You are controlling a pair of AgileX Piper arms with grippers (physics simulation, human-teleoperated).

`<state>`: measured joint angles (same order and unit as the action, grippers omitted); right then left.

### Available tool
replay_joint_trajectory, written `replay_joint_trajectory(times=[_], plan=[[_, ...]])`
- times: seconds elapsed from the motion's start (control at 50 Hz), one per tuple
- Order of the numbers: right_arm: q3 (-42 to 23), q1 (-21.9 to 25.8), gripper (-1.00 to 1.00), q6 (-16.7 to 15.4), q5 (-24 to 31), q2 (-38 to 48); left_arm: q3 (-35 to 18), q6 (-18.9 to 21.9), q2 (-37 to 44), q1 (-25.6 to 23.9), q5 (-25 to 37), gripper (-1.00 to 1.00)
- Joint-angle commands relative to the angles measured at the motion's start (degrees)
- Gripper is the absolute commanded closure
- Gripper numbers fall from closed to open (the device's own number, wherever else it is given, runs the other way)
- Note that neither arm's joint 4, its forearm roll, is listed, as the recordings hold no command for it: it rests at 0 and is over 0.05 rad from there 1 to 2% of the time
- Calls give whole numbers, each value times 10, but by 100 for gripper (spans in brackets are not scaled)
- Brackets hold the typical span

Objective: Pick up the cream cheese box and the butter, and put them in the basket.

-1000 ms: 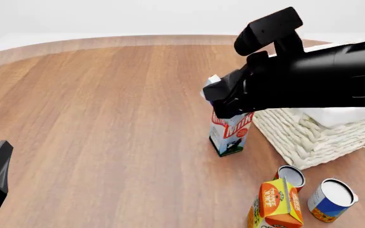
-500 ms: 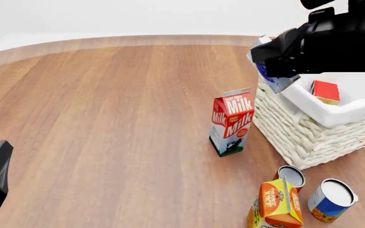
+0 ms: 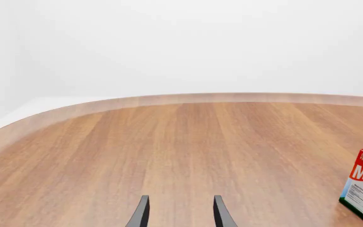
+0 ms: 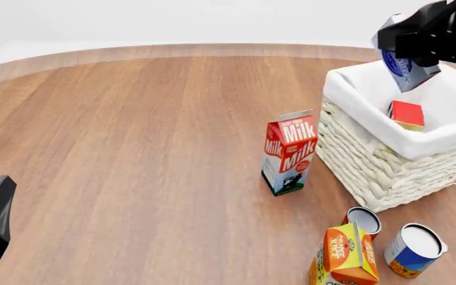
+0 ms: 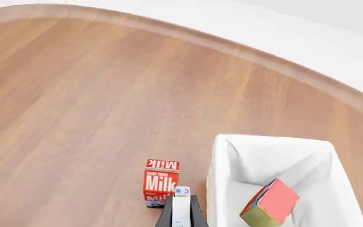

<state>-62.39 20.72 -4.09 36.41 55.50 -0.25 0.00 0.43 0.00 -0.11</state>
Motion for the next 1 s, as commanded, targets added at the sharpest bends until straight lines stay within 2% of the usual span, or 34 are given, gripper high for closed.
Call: replay_joint_trajectory(times=[0.02,0.4,0.52,1.0], plan=[[-13,-54,100,11,7,1,0,0,0,0,0,-100],[-13,-126,100,11,-23,51,0,0,0,0,0,-100],[-3,-147,100,20,-35,61,0,0,0,0,0,-100],[16,-165,100,29,-85,125,0,0,0,0,0,-100]])
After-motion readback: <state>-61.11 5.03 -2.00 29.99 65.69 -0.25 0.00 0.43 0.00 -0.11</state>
